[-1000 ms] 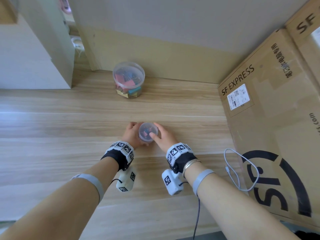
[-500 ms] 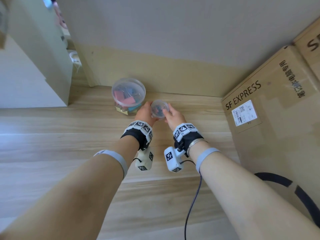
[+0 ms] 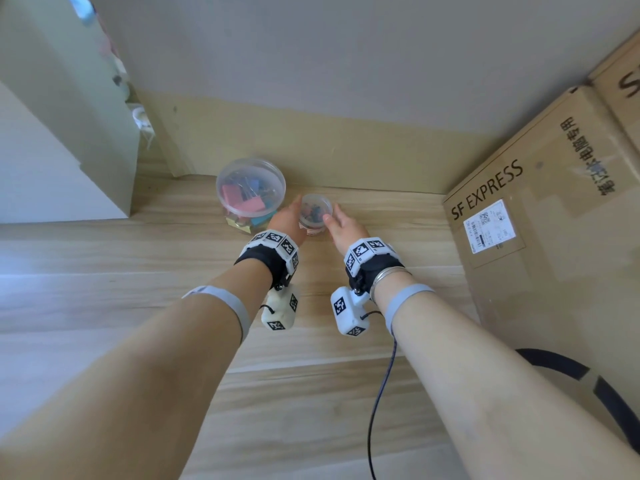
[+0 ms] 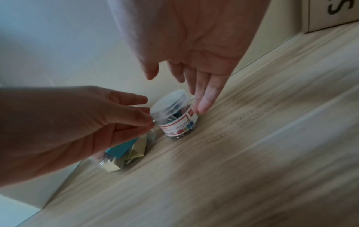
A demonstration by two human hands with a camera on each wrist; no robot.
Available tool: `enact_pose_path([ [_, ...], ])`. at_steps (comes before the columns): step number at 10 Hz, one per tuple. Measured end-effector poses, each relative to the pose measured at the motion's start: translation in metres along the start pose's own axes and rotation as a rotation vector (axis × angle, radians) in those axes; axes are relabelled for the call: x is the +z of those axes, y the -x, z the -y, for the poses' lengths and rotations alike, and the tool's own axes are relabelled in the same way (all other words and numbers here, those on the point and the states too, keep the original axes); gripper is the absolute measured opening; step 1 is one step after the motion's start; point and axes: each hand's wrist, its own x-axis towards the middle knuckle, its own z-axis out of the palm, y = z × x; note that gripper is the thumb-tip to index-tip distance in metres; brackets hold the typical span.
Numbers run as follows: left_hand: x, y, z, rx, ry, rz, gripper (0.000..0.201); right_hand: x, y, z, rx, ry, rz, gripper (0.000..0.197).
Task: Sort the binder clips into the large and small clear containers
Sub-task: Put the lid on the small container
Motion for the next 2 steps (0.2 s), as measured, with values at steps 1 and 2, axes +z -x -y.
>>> enact_pose_path([
  [1, -0.011, 0.016, -0.005, -0.02, 0.014, 0.005, 0.053, -0.011, 0.012, 0.0, -0.006, 0.003, -0.035, 0.055],
  [2, -0.021, 0.028, -0.014, 0.009, 0.024, -0.006, 0.04, -0.023, 0.02, 0.0, -0.053, -0.014, -0.08, 0.046],
])
